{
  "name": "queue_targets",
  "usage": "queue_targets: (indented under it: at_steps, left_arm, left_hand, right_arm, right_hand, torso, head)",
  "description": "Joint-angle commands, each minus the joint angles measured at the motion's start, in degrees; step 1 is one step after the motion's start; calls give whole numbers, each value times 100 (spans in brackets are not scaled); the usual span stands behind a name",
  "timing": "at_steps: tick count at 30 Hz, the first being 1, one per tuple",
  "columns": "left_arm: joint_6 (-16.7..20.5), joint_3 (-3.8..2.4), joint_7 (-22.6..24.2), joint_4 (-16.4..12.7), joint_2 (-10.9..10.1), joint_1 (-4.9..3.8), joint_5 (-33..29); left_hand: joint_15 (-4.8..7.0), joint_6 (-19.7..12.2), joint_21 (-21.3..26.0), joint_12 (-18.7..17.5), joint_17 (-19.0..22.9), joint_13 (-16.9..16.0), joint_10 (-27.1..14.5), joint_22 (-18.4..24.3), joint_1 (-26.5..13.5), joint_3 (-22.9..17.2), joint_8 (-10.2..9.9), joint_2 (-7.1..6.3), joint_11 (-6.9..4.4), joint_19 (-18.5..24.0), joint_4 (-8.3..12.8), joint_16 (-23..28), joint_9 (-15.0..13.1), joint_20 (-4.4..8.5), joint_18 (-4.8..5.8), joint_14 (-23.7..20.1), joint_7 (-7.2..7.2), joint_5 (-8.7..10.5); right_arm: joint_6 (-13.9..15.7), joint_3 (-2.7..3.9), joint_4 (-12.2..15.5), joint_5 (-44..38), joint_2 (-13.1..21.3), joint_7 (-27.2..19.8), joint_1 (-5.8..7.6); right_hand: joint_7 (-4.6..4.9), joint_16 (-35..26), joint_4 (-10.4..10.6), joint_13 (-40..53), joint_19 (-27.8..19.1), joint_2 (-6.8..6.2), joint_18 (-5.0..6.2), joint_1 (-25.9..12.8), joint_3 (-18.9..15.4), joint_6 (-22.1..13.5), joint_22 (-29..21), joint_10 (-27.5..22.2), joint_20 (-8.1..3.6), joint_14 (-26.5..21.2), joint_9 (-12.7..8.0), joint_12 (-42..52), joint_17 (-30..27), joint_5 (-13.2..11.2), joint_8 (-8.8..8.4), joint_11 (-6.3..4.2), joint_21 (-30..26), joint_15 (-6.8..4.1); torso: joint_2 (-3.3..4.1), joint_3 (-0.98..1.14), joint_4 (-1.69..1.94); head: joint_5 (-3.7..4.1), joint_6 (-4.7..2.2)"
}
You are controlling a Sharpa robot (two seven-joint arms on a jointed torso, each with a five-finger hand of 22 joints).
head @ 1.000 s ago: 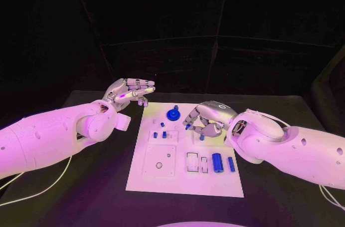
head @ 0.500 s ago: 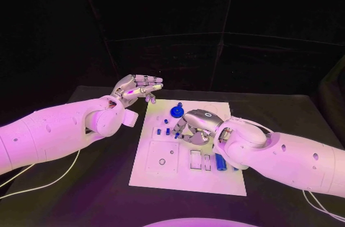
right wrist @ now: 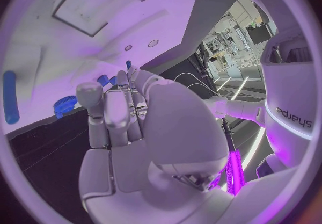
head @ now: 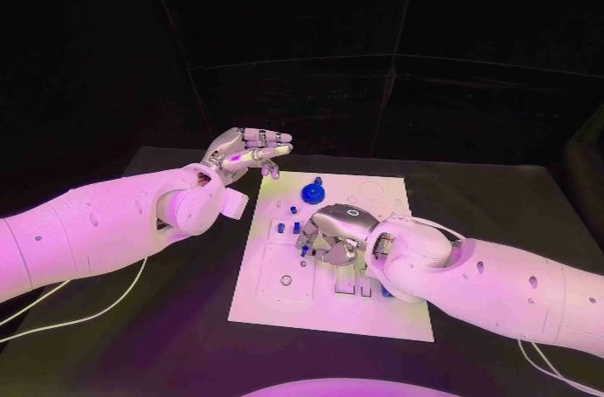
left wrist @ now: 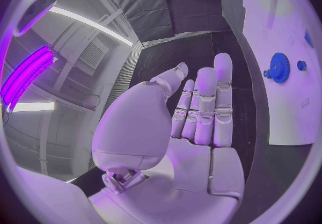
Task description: Assemble the parts on the task board
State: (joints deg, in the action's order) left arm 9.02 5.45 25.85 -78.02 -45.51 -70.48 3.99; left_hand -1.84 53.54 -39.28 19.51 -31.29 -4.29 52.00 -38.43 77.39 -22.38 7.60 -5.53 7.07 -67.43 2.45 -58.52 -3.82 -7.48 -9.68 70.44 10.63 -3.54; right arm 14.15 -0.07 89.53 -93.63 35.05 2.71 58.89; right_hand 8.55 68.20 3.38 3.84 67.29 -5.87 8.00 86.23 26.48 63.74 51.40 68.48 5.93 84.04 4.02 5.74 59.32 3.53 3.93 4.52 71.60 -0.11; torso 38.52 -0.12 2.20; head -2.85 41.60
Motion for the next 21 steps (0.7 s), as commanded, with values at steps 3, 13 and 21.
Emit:
queue_targets:
  at_steps: [3,13,21]
  left_arm:
    - [-40,-5,16,-3,13,-9,-25]
    - [-46,-5,1,4,12,-9,-25]
    - [-52,-5,-4,15,14,-9,-25]
  left_hand:
    - [-5,38,18,20,5,5,-39,8,39,-7,6,31,12,27,39,25,-5,-4,-86,-51,7,-27]
    - [-5,38,18,20,5,5,-39,8,39,-7,6,31,12,27,39,25,-5,-4,-86,-51,7,-27]
    - [-6,39,21,23,5,8,-50,10,40,-5,7,32,14,27,42,21,-4,-4,-85,-52,8,-27]
  right_arm:
    - [-262,-3,-46,-144,-49,40,-26]
    - [-338,-23,-60,-218,-65,71,-58]
    - [-362,-27,-52,-246,-71,75,-62]
  right_hand:
    - [31,18,-4,-5,11,12,-38,-61,43,-3,-8,1,10,110,4,-32,9,38,-17,33,22,6]
    - [31,20,-5,-5,13,11,-39,-70,44,-5,-2,0,11,110,4,-33,12,39,-18,34,25,7]
    - [31,21,-5,-5,13,12,-39,-72,45,-5,-2,0,11,110,4,-33,12,39,-18,34,25,7]
  torso:
    - [3,-3,6]
    - [5,1,-1]
    - [6,1,0]
  head:
    - [-15,21]
    - [-32,38]
    - [-34,41]
